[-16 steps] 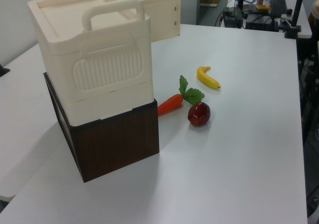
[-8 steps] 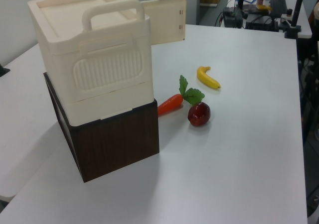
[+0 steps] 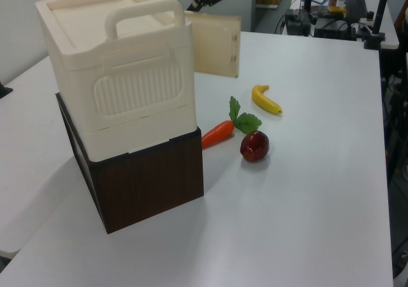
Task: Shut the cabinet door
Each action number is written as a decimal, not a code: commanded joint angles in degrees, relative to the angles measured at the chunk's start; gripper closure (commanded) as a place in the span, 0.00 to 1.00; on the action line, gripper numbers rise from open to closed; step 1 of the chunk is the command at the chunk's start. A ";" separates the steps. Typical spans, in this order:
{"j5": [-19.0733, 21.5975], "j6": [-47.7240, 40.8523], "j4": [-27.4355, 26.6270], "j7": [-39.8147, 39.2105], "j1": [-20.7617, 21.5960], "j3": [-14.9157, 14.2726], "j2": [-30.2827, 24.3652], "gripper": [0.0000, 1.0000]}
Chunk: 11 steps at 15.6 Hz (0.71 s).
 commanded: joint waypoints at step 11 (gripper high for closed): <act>-0.32 -7.20 -1.17 2.67 4.23 -1.36 -2.77 1.00</act>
